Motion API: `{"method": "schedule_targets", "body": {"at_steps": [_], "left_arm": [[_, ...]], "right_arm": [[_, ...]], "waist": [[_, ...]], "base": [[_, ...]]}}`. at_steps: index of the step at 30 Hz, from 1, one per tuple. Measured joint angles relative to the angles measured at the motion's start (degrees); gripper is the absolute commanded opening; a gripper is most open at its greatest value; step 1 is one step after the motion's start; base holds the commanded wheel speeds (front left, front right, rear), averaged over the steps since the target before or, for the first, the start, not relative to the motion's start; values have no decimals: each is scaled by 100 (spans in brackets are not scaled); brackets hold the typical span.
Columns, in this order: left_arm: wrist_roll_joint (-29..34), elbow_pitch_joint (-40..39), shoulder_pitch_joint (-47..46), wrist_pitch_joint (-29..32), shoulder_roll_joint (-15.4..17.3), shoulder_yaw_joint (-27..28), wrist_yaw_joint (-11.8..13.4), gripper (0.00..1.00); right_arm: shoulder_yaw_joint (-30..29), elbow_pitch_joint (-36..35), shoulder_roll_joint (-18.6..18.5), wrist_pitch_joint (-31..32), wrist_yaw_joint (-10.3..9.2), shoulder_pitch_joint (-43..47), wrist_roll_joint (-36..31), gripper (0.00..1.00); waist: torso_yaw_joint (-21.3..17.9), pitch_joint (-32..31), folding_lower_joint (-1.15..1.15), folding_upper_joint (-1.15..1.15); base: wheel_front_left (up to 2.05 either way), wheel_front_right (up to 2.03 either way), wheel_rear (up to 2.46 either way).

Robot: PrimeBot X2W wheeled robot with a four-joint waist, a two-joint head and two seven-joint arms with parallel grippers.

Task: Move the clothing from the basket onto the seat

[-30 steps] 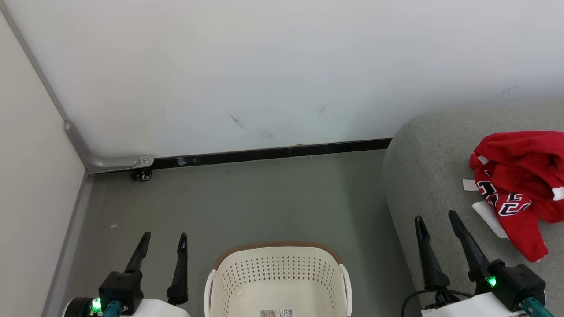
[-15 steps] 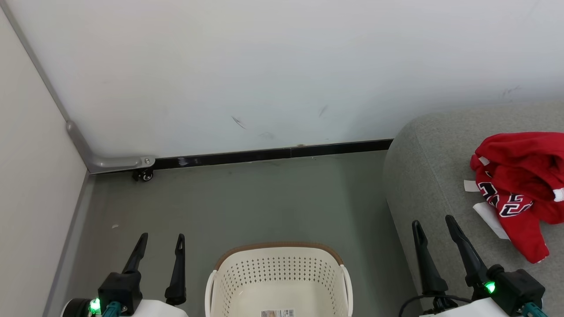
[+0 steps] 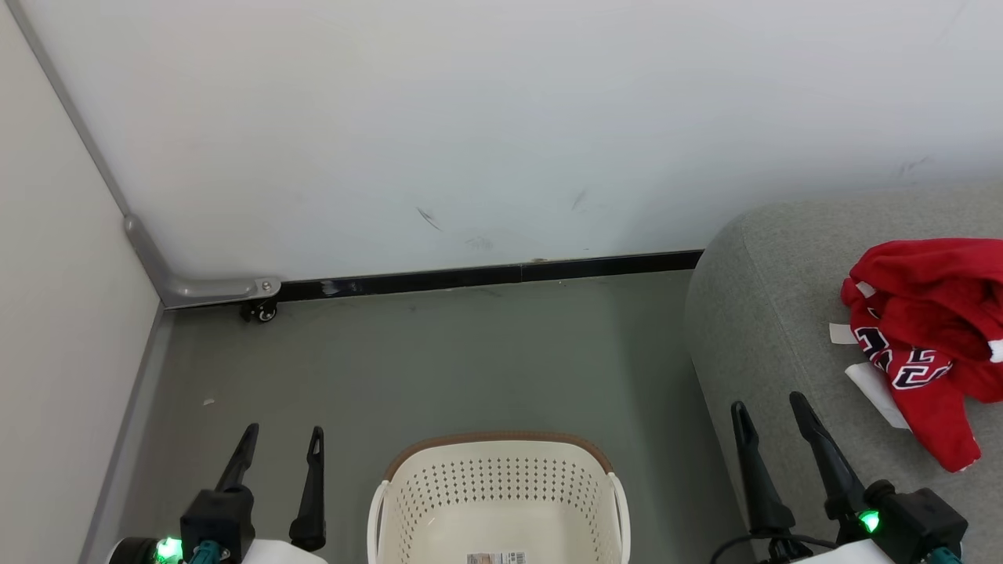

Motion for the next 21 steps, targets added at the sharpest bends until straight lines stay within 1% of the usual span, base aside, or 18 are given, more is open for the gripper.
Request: {"method": "schedule_targets", "body": {"at_steps": [1, 7, 13, 14, 21], "left_arm": [[15, 7, -1, 5, 0, -8, 25, 0], [8, 328, 281, 8, -182, -105, 22, 0], [-261, 353, 311, 109, -219, 31, -65, 0], [-431, 368, 305, 157, -240, 98, -129, 0], [-1117, 385, 292, 313, -327, 258, -237, 0]], "right_arm": [[3, -4, 0, 0, 0, 0, 0, 0], [33, 349, 20, 16, -8, 215, 0, 0], [82, 326, 21, 16, -8, 253, 269, 0], [105, 271, 21, 16, -8, 253, 427, 0], [91, 229, 22, 73, -8, 252, 1121, 0]], "waist": [[1, 1, 0, 0], [2, 2, 0, 0], [-2, 12, 0, 0], [-3, 17, 0, 0], [0, 45, 0, 0]], "base": [[0, 0, 0], [0, 0, 0], [0, 0, 0], [0, 0, 0], [0, 0, 0]]}}
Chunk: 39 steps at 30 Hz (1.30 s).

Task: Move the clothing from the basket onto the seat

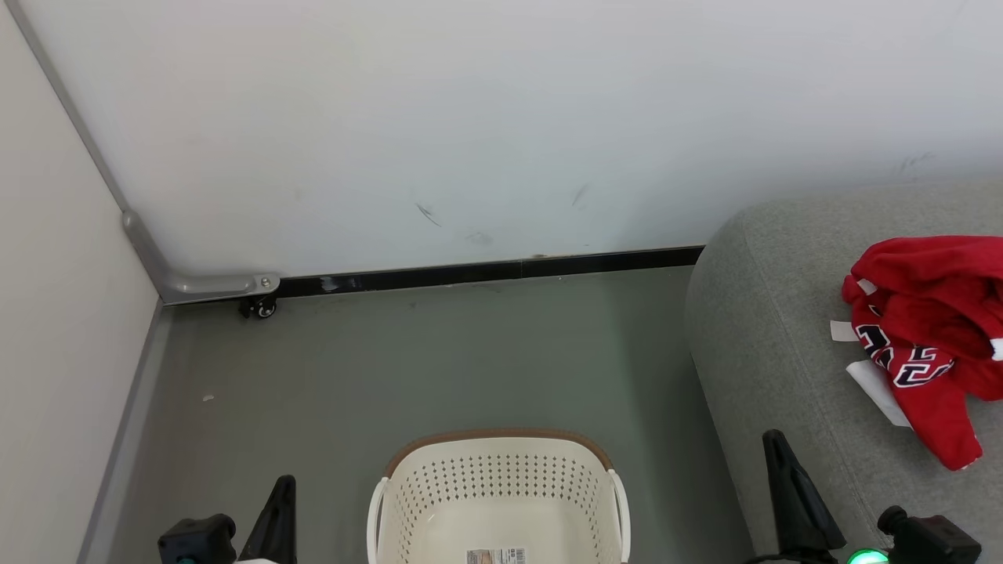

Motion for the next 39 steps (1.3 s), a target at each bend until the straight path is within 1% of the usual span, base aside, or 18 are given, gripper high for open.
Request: {"method": "schedule_targets", "body": {"at_steps": [7, 12, 13, 20, 26, 33, 39], "left_arm": [[-524, -8, -14, 174, -55, 164, -153, 0], [-895, -24, -24, 282, -108, 288, -258, 0], [-895, -24, -24, 282, -108, 288, -258, 0], [-1424, -62, -28, 421, -190, 457, -402, 0], [-1882, -82, -38, 552, -233, 597, -522, 0], [-2403, -109, -97, 695, -313, 765, -678, 0], [-2866, -116, -124, 804, -371, 902, -772, 0]], "right_arm": [[-96, 4, 0, 133, 0, -21, 654, 0], [-135, 8, -9, 227, 0, -34, 1089, 0], [-135, 8, -9, 227, 0, -34, 1089, 0], [-203, 19, -71, 365, 0, -75, 1708, 0], [-236, 36, -113, 467, 0, -180, 2232, 0], [-267, 102, -152, 601, 0, -221, 2840, 0], [-294, 172, -179, 691, 0, -358, 3357, 0]], "waist": [[10, 34, 8, 0], [16, 45, 36, 0], [16, 45, 36, 0], [20, 42, 75, 0], [24, 36, 95, 0], [27, 46, 99, 0], [29, 77, 76, 0]], "base": [[0, 0, 0], [0, 0, 0], [0, 0, 0], [0, 0, 0], [0, 0, 0], [0, 0, 0], [0, 0, 0]]}}
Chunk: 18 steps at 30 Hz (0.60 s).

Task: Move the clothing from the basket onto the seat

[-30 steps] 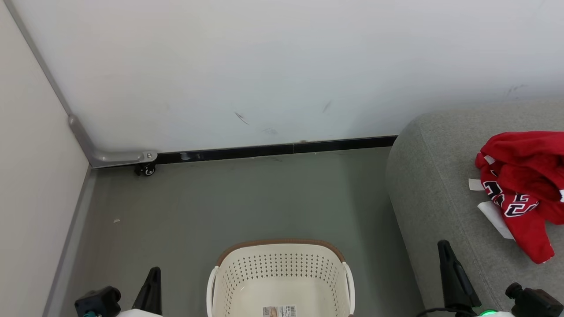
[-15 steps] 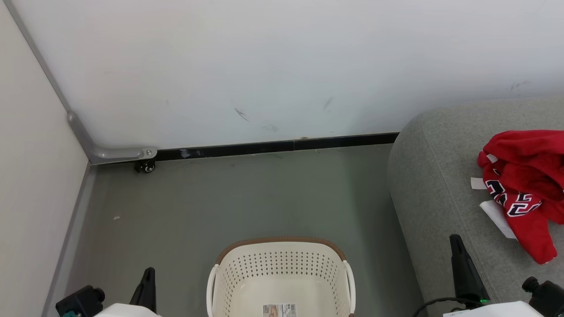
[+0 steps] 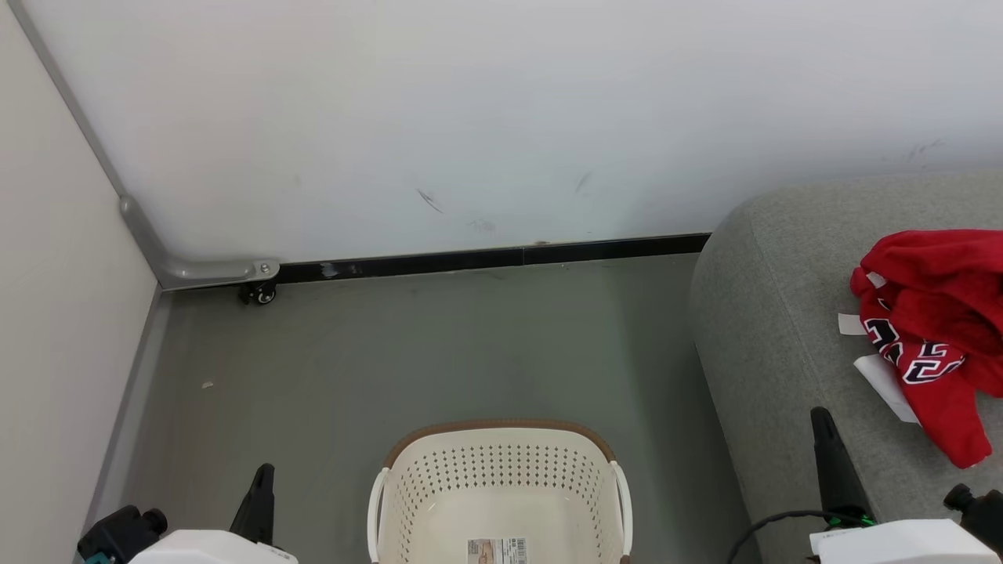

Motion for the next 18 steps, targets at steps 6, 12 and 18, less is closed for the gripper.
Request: {"method": "schedule_targets", "body": {"at_steps": [6, 12, 18], "left_arm": [[-460, -10, -27, 101, -47, 143, -135, 0], [-914, -13, -69, 215, -115, 283, -287, 0], [-1368, -20, -130, 347, -179, 419, -394, 0]], "right_arm": [[-33, 45, -37, 82, 0, -66, 526, 0], [-85, 87, -75, 192, 0, -230, 1040, 0], [-121, 157, -101, 272, 0, -291, 1550, 0]], "waist": [[2, 48, -32, 0], [4, 102, -56, 0], [5, 149, -65, 0]], "base": [[0, 0, 0], [0, 0, 0], [0, 0, 0]]}}
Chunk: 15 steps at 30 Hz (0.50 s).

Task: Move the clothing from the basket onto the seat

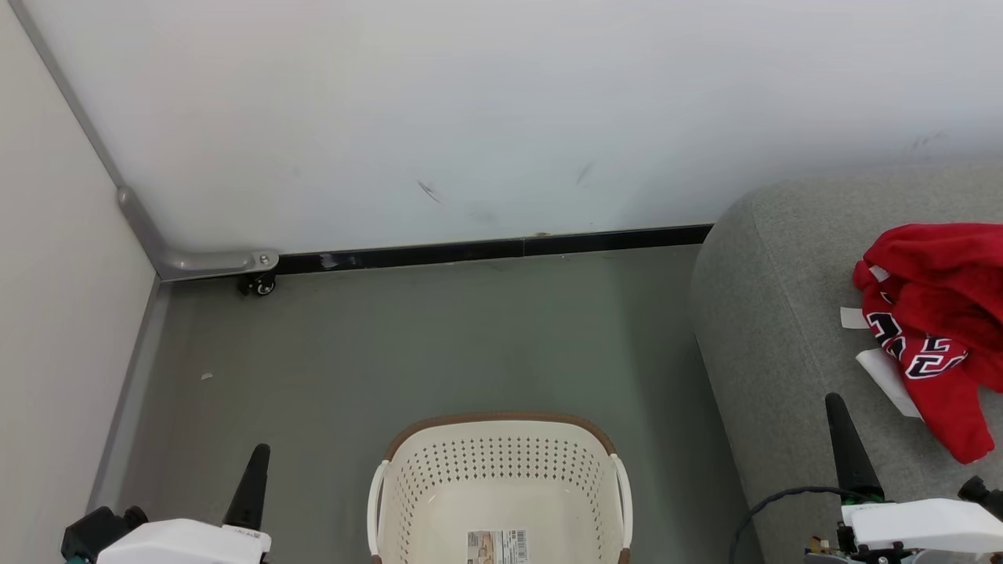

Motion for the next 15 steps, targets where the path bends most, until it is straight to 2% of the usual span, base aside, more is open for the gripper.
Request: {"method": "schedule_targets", "body": {"at_steps": [15], "left_arm": [[-1157, -22, -112, 260, -164, 349, -300, 0]], "right_arm": [[-65, 85, -69, 249, 0, -237, 1262, 0]], "waist": [[5, 80, -5, 0]], "base": [[0, 0, 0]]}}
